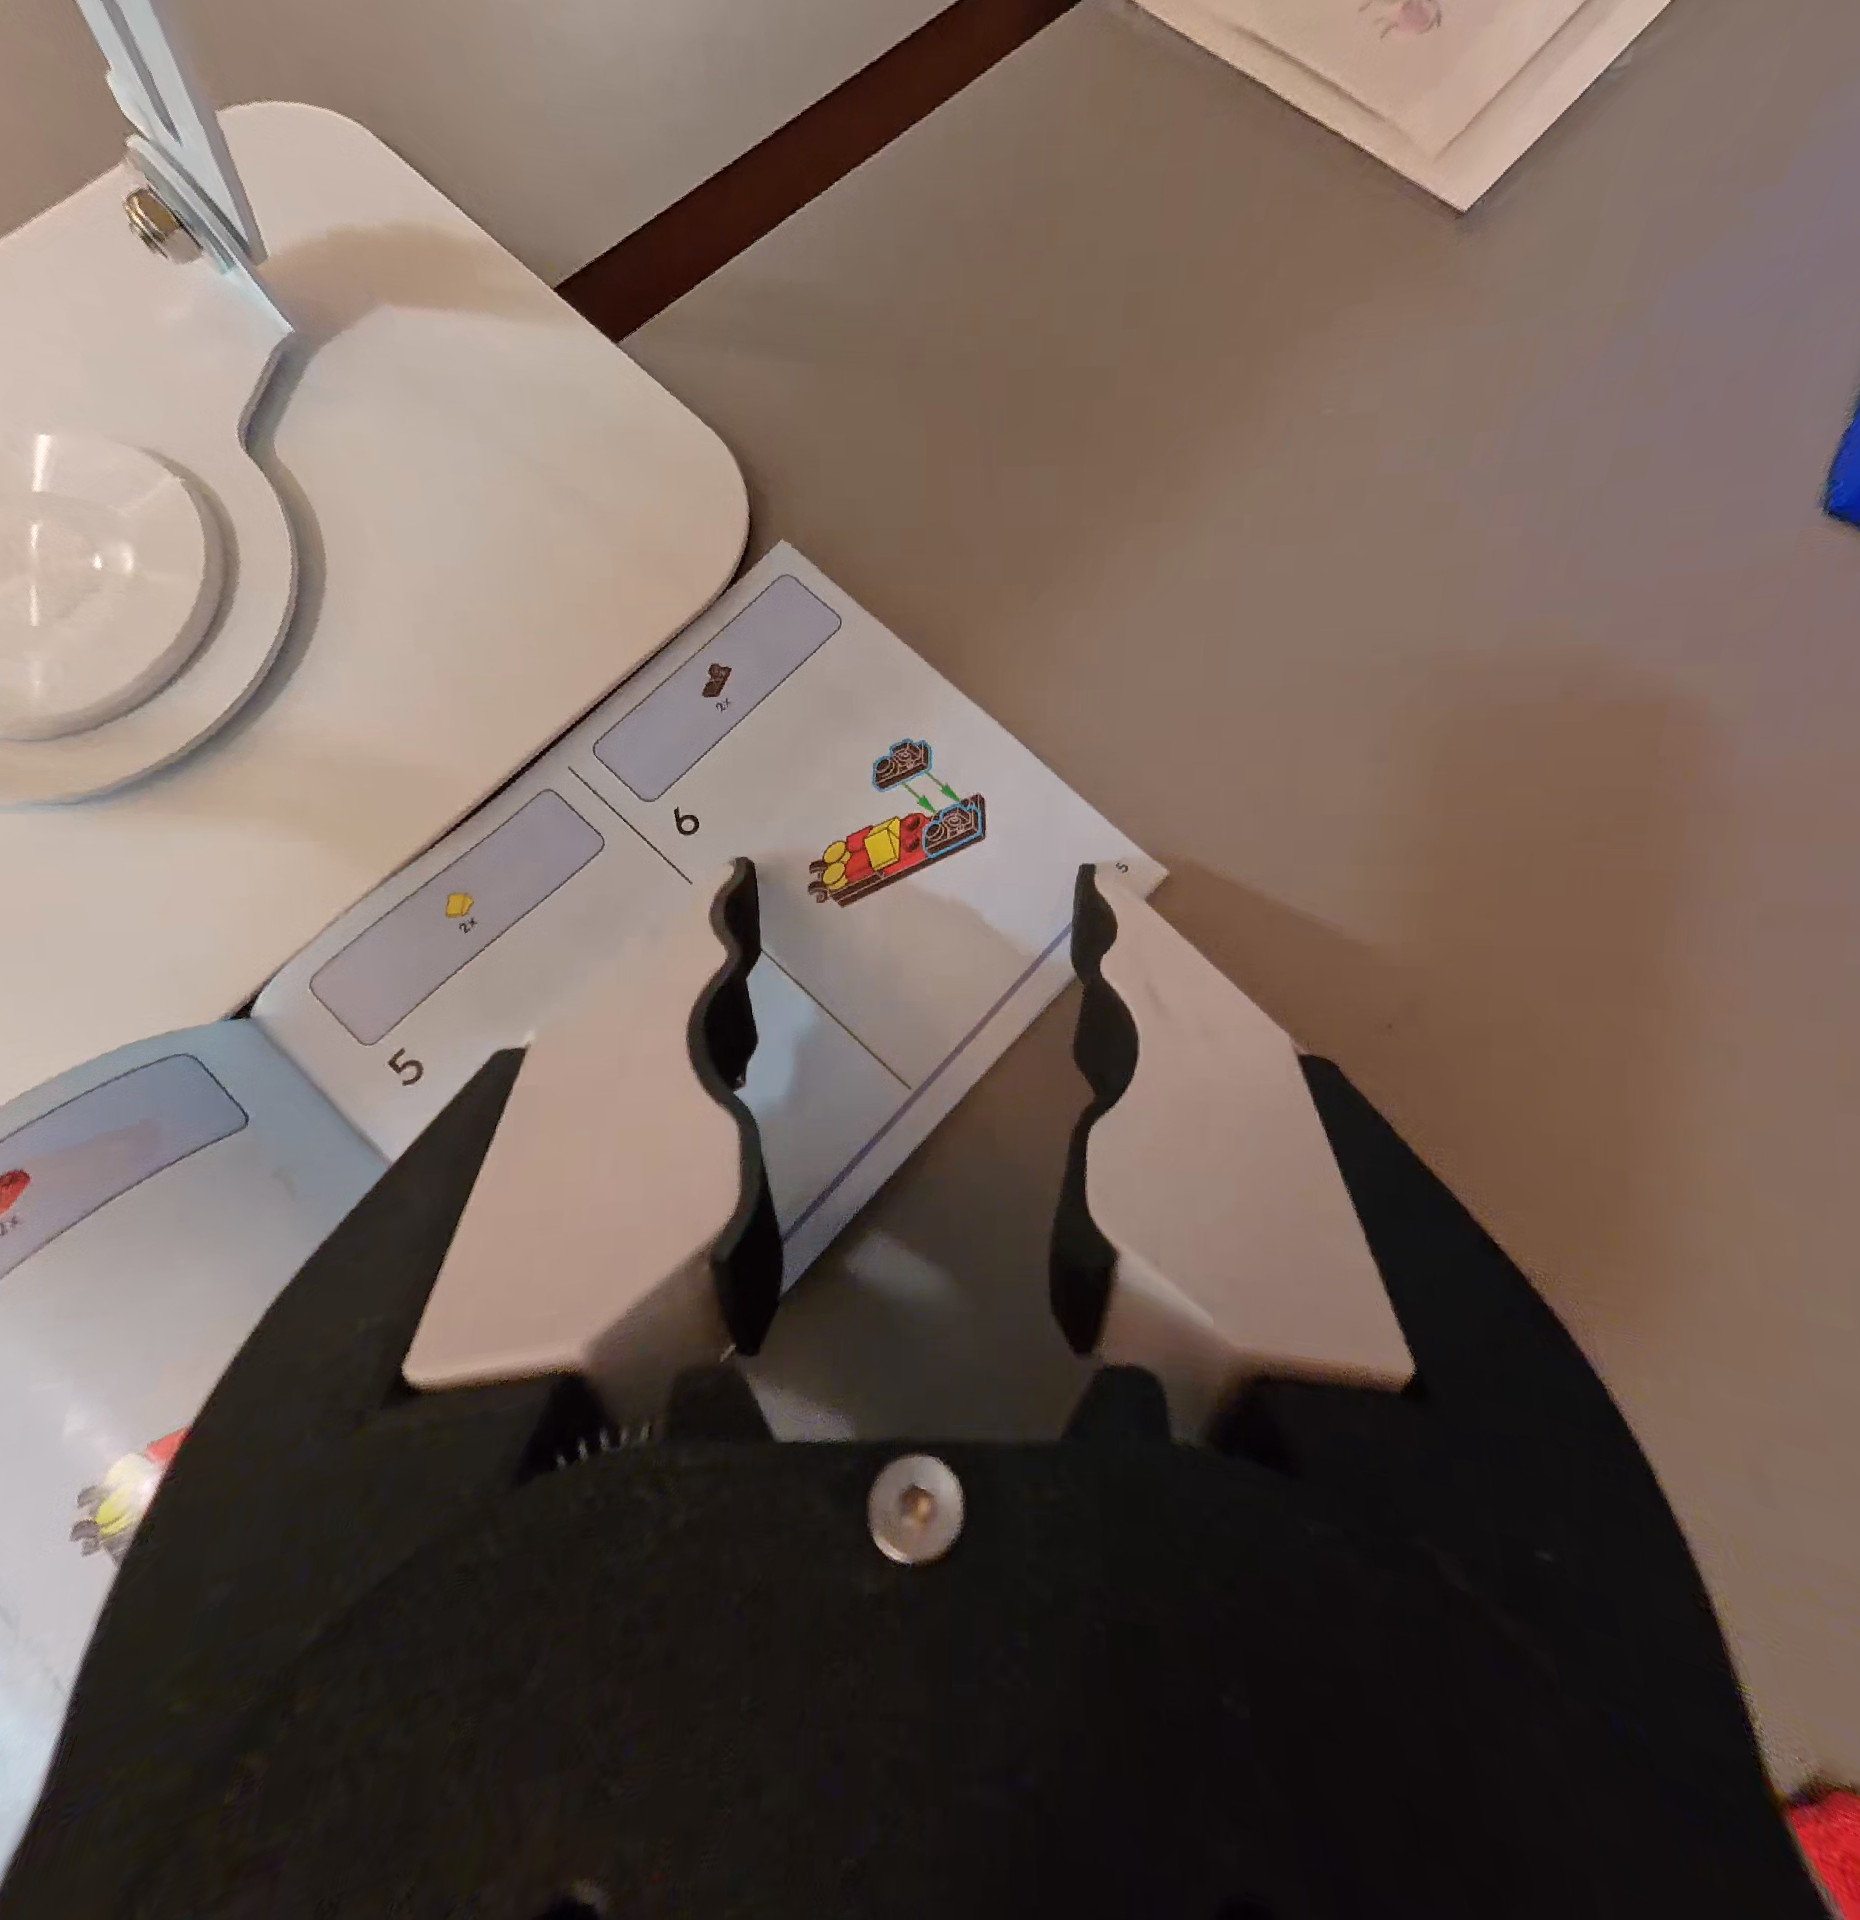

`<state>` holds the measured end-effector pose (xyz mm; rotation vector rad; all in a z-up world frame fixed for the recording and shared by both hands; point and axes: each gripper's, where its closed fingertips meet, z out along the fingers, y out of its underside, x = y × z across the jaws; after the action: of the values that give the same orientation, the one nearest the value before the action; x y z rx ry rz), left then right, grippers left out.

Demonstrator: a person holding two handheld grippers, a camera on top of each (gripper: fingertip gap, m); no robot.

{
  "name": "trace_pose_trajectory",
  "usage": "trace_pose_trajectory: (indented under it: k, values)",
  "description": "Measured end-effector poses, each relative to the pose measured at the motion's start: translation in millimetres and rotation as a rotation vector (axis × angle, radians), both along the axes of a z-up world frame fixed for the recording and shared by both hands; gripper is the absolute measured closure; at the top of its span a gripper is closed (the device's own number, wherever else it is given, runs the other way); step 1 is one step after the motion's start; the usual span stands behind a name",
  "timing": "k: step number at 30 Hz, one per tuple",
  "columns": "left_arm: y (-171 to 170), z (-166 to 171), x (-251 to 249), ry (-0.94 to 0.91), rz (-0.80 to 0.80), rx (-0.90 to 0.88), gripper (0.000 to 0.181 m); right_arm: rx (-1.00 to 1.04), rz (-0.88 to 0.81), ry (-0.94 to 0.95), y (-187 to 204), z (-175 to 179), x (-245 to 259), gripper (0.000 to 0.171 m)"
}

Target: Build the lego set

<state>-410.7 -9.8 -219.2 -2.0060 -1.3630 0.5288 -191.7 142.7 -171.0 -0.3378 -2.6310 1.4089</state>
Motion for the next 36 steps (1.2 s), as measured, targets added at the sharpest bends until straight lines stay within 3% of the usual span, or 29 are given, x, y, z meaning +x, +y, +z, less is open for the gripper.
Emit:
trace_pose_trajectory:
  k: [8, 12, 19, 20, 22, 24, 28, 36]
  values:
    - [-11, -1, -5, 0.015, 0.056, -0.047, 0.145, -0.003, -0.002, -0.004, 0, 0, 0, 0.131]
    - [-15, -1, -6, 0.024, 0.065, -0.079, 0.179, -0.001, -0.003, 0.0, 0, 1, 0, 0.13]
    - [-15, 5, -7, 0.046, 0.074, -0.039, 0.181, 0.007, -0.003, 0.018, 1, 2, 1, 0.13]
    - [-13, 8, -6, 0.052, 0.064, -0.013, 0.172, 0.008, -0.003, 0.019, 1, 1, 1, 0.13]
    - [1, 9, 0, 0.038, -0.006, 0.041, 0.136, 0.012, -0.002, 0.019, 1, 1, 1, 0.13]
    - [8, 6, 4, 0.011, -0.033, 0.051, 0.126, 0.014, 0.0, 0.017, 1, 0, 1, 0.13]
    - [5, 0, 0, 0.008, -0.01, -0.018, 0.131, 0.019, -0.001, 0.018, 1, -1, 1, 0.13]
    - [9, -1, 0, 0.034, 0.003, -0.094, 0.16, 0.022, 0.001, 0.021, 1, -1, 2, 0.13]
